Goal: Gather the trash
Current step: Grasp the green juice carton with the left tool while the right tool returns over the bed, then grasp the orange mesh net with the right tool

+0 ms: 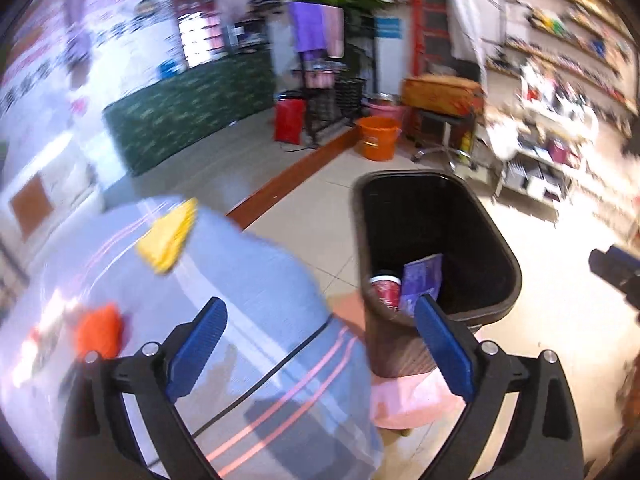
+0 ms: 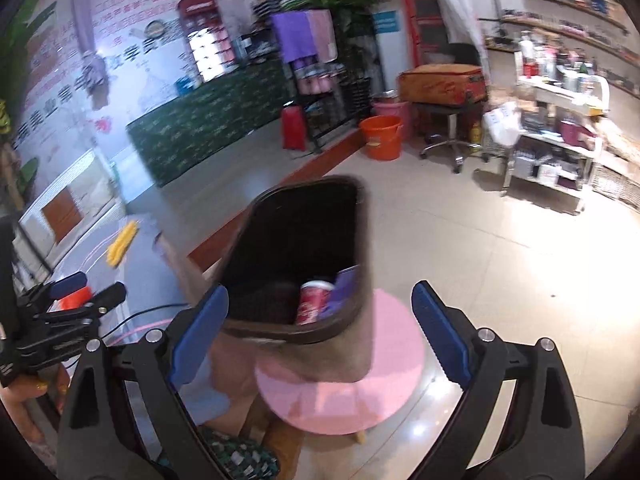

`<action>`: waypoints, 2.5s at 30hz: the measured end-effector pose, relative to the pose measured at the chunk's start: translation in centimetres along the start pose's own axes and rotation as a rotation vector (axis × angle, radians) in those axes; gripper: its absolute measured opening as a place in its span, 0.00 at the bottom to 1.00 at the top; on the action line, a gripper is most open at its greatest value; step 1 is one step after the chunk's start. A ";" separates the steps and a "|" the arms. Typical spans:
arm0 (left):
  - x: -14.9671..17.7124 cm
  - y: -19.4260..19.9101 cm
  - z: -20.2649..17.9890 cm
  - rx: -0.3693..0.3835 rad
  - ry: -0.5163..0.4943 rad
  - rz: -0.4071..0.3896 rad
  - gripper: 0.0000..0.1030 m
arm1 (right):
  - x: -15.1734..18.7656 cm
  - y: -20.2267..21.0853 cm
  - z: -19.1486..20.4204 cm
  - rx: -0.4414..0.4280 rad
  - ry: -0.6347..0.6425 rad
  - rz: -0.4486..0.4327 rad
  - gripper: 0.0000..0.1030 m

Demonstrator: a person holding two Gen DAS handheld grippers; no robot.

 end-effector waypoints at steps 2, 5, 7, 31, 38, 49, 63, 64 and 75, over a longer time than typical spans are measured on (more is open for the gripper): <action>1.0 1.1 2.5 -0.032 0.050 -0.005 0.91 | 0.5 -1.0 2.2 -0.046 0.031 0.026 0.89; 2.3 2.1 5.8 -0.078 0.097 -0.005 0.91 | 1.2 -2.1 5.3 -0.097 0.073 0.060 0.89; 3.6 2.8 8.5 -0.111 0.126 0.003 0.91 | 1.8 -3.0 8.1 -0.162 0.095 0.097 0.89; 8.9 -4.2 28.8 -0.113 -0.230 0.299 0.88 | 7.4 -6.1 20.9 -0.315 0.298 0.291 0.89; 9.1 -6.6 29.3 -0.028 -0.250 0.386 0.78 | 8.0 -6.7 21.6 -0.294 0.313 0.311 0.89; 8.9 -5.6 28.5 -0.036 -0.055 0.329 0.53 | 7.8 -8.4 26.7 -0.383 0.367 0.356 0.89; 10.6 4.0 29.9 -0.144 0.313 0.128 0.53 | 8.8 -15.1 38.9 -0.542 0.435 0.495 0.89; 10.9 4.6 29.8 -0.148 0.335 0.118 0.53 | 8.7 -15.6 39.4 -0.539 0.435 0.494 0.89; 13.7 7.5 29.2 -0.165 0.430 0.090 0.53 | 9.9 -19.8 41.3 -0.510 0.393 0.585 0.38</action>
Point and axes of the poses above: each gripper's, at about its wrist camera, not at the fingertips, and y roughly against the way its jaws point, z to its left, x to its underside, the point moved 8 cm from there along -y, roughly the way its jaws point, and after that the axes turned 6 degrees about -x, right-handed, at the moved point
